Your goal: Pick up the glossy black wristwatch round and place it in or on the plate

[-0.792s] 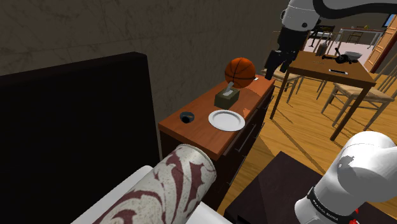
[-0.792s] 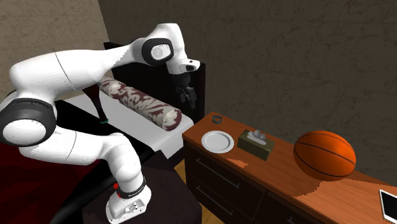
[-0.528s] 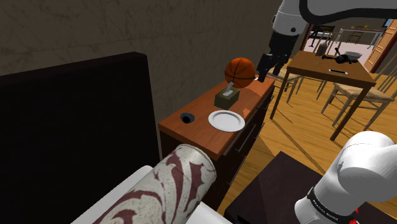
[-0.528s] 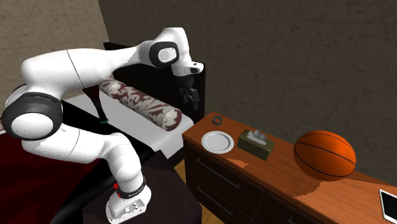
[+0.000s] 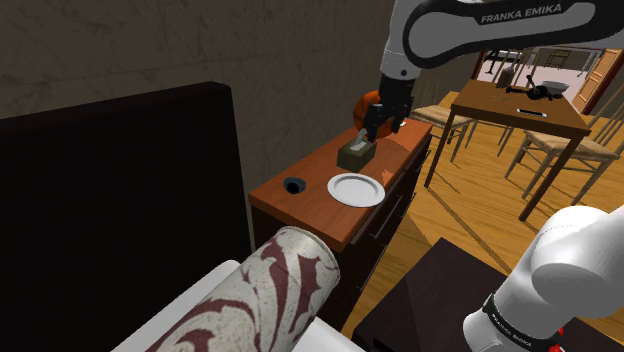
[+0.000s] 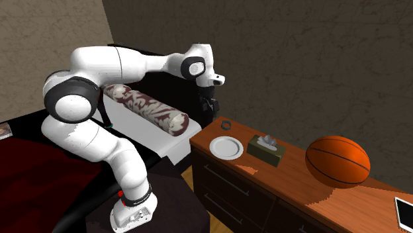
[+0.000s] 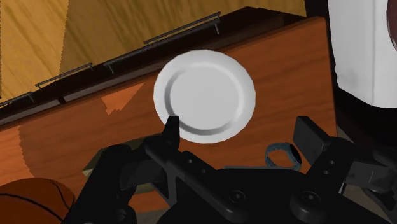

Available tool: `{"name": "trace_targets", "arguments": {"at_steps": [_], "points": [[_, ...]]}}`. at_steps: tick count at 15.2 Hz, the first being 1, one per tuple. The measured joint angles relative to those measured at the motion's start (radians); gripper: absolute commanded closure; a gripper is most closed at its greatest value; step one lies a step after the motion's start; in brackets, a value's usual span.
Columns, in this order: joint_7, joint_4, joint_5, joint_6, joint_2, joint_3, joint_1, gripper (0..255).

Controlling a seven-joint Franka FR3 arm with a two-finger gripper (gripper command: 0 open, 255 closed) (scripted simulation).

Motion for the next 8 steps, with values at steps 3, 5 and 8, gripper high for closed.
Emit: {"name": "trace_targets", "arguments": {"at_steps": [3,5,8], "points": [[0.014,0.055,0.014,0.041,0.112,0.005,0.004,0],[0.024,0.083,0.022,0.078,0.189,0.008,0.007,0],[0.036,0.153,0.035,0.109,0.306,0.014,0.011,0]]}}
